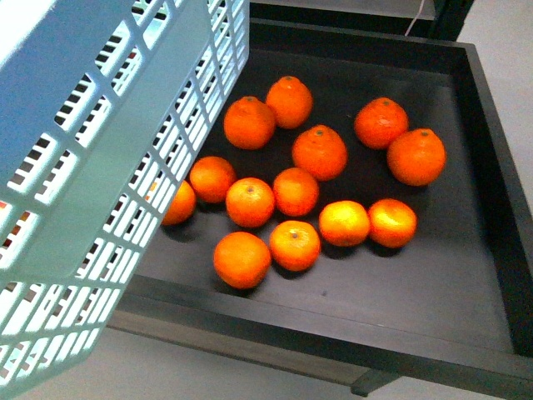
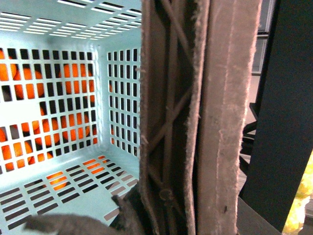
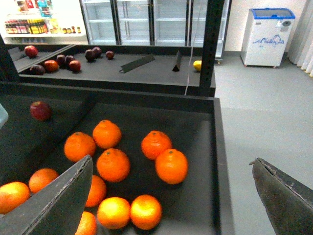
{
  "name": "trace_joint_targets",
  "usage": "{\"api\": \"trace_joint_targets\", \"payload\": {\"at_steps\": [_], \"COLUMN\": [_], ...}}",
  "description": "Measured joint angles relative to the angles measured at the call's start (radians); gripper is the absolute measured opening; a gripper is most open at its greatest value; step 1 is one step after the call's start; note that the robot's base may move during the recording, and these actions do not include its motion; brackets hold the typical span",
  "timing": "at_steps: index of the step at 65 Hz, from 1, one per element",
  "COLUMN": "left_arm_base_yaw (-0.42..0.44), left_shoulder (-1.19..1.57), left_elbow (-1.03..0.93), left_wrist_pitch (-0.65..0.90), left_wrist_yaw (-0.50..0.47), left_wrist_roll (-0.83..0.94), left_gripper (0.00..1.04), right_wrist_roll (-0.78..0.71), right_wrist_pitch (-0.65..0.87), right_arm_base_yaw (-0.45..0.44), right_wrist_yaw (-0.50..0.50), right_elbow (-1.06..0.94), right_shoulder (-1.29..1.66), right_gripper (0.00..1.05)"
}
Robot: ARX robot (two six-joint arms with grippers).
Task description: Pick lemon and mango into basket
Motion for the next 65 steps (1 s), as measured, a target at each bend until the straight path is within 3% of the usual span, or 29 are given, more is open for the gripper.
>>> {"api": "trace_joint_targets", "payload": {"at_steps": [65], "left_arm_base_yaw": [0.000], "left_shoulder": [0.000], "left_elbow": [0.001], "left_wrist_pitch": [0.000], "left_wrist_yaw": [0.001], "left_wrist_roll": [0.000], "left_gripper": [0.15], "right_wrist_roll": [0.000], "right_wrist_pitch": [0.000], "right_arm_base_yaw": [0.000], "right_wrist_yaw": [-0.002], "right_elbow": [0.000], "right_shoulder": [0.000], "right_gripper": [0.96]}}
